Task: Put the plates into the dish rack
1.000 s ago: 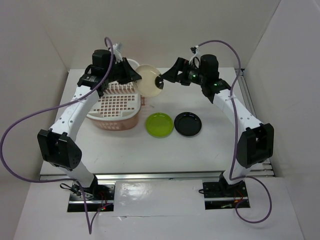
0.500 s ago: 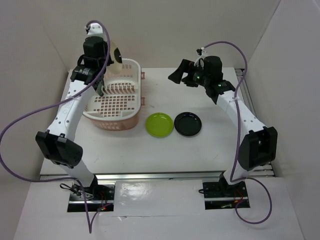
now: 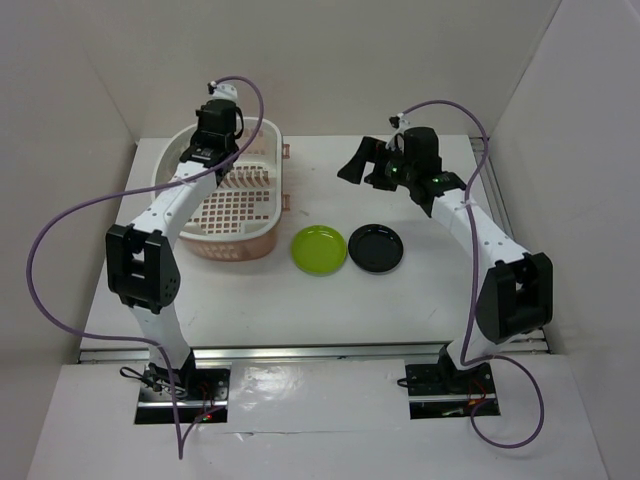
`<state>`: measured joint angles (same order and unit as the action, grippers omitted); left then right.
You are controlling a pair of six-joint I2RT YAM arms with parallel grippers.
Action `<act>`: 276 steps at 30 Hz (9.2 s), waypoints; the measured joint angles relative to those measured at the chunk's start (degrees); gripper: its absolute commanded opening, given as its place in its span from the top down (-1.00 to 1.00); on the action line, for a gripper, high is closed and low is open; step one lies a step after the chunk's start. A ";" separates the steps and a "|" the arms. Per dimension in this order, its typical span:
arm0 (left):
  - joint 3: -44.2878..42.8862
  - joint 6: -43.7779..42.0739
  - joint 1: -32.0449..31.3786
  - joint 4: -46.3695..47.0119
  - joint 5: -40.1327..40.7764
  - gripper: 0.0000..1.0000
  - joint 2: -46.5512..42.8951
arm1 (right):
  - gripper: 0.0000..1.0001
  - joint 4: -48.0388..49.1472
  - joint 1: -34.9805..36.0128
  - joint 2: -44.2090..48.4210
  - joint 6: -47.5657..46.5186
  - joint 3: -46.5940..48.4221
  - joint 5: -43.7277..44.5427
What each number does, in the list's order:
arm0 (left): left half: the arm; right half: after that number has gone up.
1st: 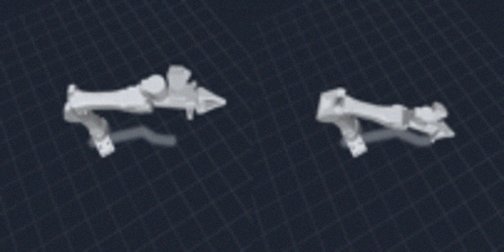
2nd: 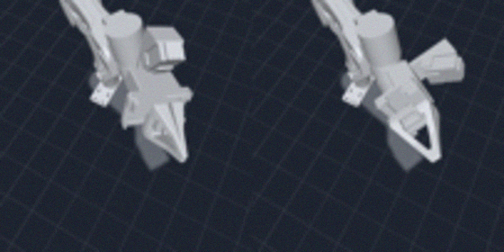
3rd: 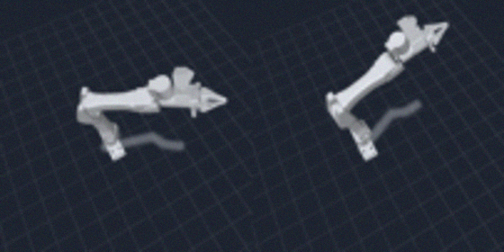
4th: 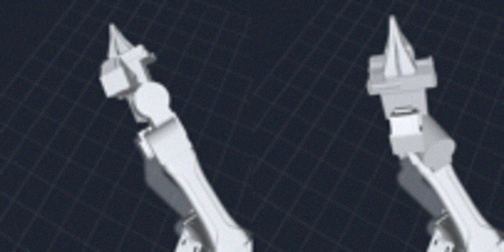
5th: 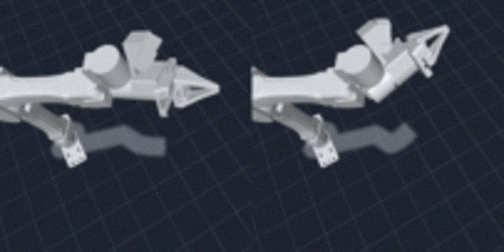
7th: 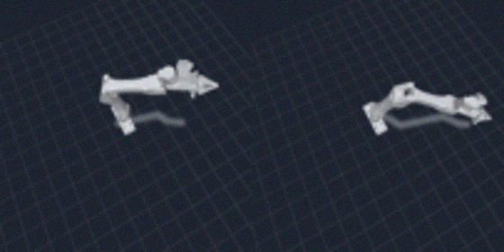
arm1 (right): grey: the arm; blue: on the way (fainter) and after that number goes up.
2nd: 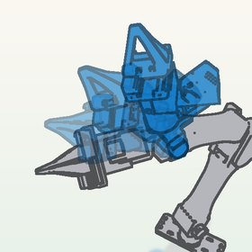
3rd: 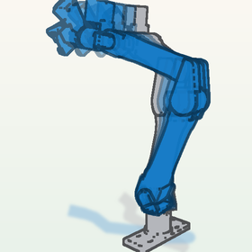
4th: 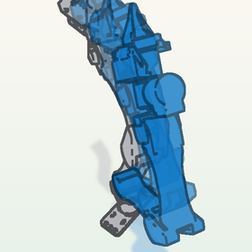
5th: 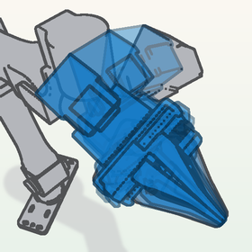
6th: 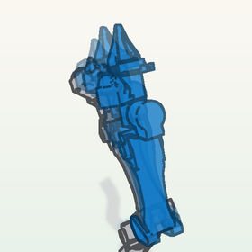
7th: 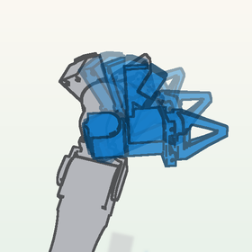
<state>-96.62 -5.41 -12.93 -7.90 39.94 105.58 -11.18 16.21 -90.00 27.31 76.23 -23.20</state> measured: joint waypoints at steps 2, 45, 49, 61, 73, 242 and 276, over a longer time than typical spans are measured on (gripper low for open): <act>0.68 -0.98 0.00 2.08 0.87 1.00 0.04 | -1.00 0.04 0.00 0.46 -0.04 -0.66 -0.17; 2.14 -3.82 2.51 10.23 0.46 1.00 10.62 | -1.00 -0.02 1.18 -5.99 0.04 2.54 -4.68; 1.31 -3.30 2.51 9.55 -0.02 1.00 10.78 | -1.00 0.11 1.18 -7.04 0.09 3.13 -4.87; 0.85 -3.23 2.64 8.94 -1.14 1.00 13.88 | -1.00 0.02 1.18 -8.00 0.28 3.50 -5.97; 0.11 -0.17 3.48 6.32 -3.04 1.00 14.51 | -1.00 0.39 1.18 -8.61 0.55 4.13 -6.67; -1.64 30.29 -20.65 -15.69 -53.20 1.00 -6.10 | -1.00 16.44 -11.08 28.22 8.98 -34.01 0.24; -6.40 5.68 -4.87 -3.80 1.29 1.00 7.58 | -1.00 10.45 -3.82 15.54 4.90 -32.06 8.41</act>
<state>-103.02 0.27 -17.80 -11.70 41.23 113.16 -0.73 12.38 -74.46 32.21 44.16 -14.79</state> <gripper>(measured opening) 0.154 0.999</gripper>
